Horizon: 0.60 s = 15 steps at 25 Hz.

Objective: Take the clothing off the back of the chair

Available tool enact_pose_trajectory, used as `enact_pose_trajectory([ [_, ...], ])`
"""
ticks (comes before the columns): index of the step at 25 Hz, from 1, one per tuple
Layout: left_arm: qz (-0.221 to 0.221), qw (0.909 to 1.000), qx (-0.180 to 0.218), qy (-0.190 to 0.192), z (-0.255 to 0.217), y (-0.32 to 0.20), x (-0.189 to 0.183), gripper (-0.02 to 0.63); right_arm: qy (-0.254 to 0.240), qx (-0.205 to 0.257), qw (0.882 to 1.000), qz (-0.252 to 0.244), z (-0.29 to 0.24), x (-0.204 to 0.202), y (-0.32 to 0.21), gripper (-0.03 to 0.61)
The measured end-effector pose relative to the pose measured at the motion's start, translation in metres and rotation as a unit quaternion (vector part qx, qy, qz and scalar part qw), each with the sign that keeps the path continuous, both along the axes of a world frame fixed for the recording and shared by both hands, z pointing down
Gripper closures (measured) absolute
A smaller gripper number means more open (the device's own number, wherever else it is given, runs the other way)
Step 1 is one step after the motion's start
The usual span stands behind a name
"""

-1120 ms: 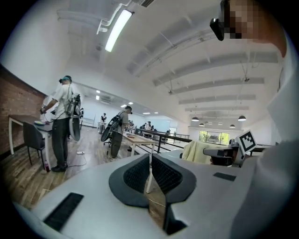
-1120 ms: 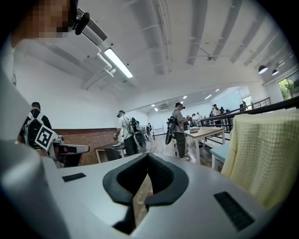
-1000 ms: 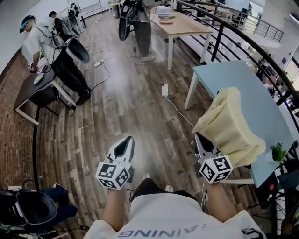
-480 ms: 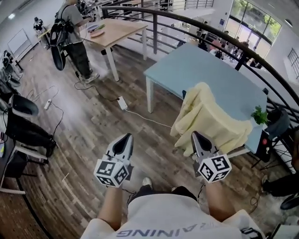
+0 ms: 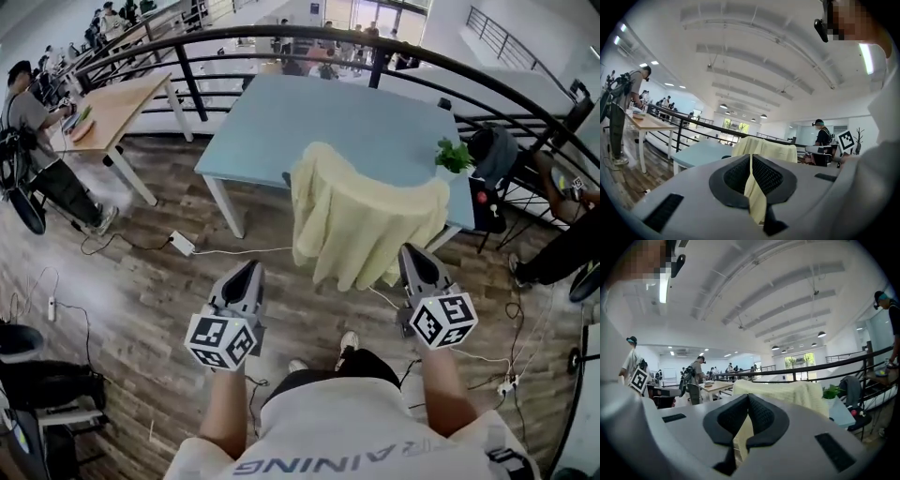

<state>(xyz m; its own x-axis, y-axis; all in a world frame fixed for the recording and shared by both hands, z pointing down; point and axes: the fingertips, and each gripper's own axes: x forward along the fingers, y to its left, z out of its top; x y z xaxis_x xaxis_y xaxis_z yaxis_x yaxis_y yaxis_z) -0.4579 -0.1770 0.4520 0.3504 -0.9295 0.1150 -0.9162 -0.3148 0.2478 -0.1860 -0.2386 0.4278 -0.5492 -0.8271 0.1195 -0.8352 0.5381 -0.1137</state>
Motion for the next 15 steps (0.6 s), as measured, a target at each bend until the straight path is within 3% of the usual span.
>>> enact_pose_trajectory([
  [6, 0.050, 0.9987, 0.005, -0.002, -0.006, -0.043, 0.030, 0.569, -0.007, 0.008, 0.998, 0.065, -0.005, 0.051, -0.019, 0.555],
  [15, 0.072, 0.9971, -0.010, -0.025, -0.020, -0.137, 0.062, 0.569, -0.032, 0.003, 0.993, 0.110, -0.012, 0.120, -0.073, 0.555],
])
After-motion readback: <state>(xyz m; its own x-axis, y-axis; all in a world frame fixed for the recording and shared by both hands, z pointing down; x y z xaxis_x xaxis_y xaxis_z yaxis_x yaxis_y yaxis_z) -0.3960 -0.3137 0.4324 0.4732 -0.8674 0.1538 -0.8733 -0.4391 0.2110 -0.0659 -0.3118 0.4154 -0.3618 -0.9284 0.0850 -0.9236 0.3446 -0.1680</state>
